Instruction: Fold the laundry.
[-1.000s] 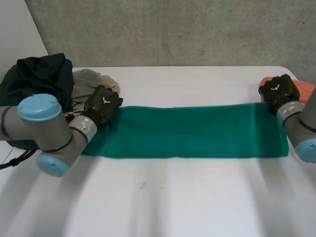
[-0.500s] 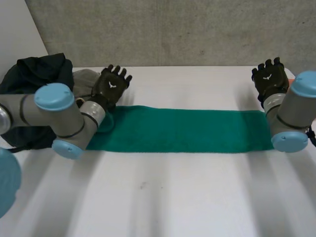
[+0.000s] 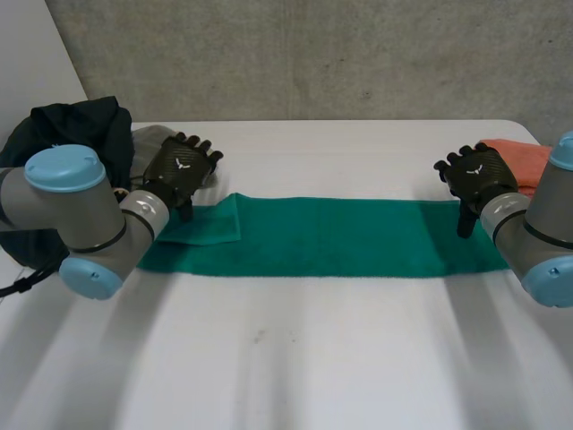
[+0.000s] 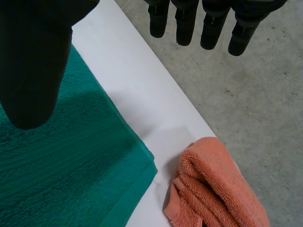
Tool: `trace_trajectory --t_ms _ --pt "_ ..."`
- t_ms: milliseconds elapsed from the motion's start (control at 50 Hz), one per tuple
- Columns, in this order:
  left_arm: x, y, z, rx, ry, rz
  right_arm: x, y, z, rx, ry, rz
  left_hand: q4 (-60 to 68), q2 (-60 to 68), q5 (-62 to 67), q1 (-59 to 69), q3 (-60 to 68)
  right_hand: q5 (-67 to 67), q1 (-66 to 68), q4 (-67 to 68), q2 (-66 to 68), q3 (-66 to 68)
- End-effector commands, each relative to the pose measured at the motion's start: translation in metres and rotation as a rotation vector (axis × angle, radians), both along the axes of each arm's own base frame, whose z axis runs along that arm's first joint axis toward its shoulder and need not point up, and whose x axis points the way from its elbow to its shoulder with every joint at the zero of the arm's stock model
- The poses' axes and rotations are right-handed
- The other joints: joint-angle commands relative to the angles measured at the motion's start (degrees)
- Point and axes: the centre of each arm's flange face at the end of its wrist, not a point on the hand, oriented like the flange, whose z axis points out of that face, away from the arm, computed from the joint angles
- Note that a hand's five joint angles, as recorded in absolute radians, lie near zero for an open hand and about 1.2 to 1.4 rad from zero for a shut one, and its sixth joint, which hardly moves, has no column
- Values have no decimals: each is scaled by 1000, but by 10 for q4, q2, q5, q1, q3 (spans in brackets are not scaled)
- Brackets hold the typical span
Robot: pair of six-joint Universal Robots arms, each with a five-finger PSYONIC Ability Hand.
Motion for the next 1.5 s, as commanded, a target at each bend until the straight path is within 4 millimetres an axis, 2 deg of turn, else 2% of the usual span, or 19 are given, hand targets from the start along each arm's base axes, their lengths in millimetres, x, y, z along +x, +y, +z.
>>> trace_trajectory --t_ms 20,100,200,320,380,480,620,680,720,780,840,920,980,1100,1200,1320,1380,1460,1500 --pt "-1 -22 -8 -43 -57 5 -1 3 -5 15 3 -1 24 21 14 31 18 -28 -29 -24 -22 -22" --pt "-4 -5 -15 54 -62 -12 -1 5 -7 27 2 3 19 16 9 26 13 -28 -29 -24 -22 -22" --pt "-6 25 -12 164 -32 -35 -1 6 -9 32 6 2 17 14 7 24 11 -28 -29 -24 -22 -22" --pt "1 27 -21 190 -41 -19 -1 6 -9 31 9 3 19 16 9 26 13 -28 -29 -24 -22 -22" --pt "7 18 -22 170 -33 2 -1 7 -10 37 7 2 19 16 9 26 13 -28 -29 -24 -22 -22" --pt "19 -6 -36 144 -24 46 -2 8 -13 46 8 2 24 21 14 31 18 -28 -29 -24 -22 -22" --pt "19 -28 -43 95 -5 60 -3 13 -19 68 15 4 28 24 17 34 21 -28 -29 -24 -22 -22" --pt "28 -49 -46 40 6 115 -3 14 -21 76 17 6 44 41 34 51 38 -28 -29 -24 -22 -22" --pt "44 -69 -42 -20 16 228 -4 16 -23 82 18 6 56 53 46 63 50 -28 -29 -24 -22 -22" --pt "58 -75 -40 -43 25 339 -4 18 -25 93 19 6 49 46 39 56 43 -28 -29 -24 -22 -22" --pt "53 -71 -32 -49 39 332 -5 19 -27 100 17 2 33 29 22 39 27 -28 -29 -24 -22 -22" --pt "39 -55 -12 -60 63 293 -5 22 -27 108 18 -3 -1 -4 -12 5 -7 -28 -29 -24 -22 -22" --pt "33 -43 -2 -62 71 274 -8 25 -19 103 18 -7 -1 -4 -12 5 -7 -28 -29 -24 -22 -22" --pt "28 -20 15 -39 105 253 -32 23 -11 148 9 -41 -3 -6 -13 4 -9 -28 -29 -24 -22 -22" --pt "26 0 26 -3 173 237 -48 22 -15 220 -16 -24 -3 -6 -13 4 -9 89 88 93 95 94" --pt "18 22 33 44 243 207 -63 13 -18 225 -28 -41 -1 -4 -12 5 -7 121 120 125 127 127" --pt "13 30 32 53 246 189 -65 8 -29 244 -26 -47 -4 -8 -15 2 -10 123 122 127 128 128" --pt "10 34 29 63 243 180 -66 3 -41 265 -19 -46 -4 -8 -15 2 -11 128 127 132 134 133" --pt "10 35 29 66 244 177 -66 1 -46 272 -20 -48 -4 -8 -15 2 -11 198 197 202 204 204"
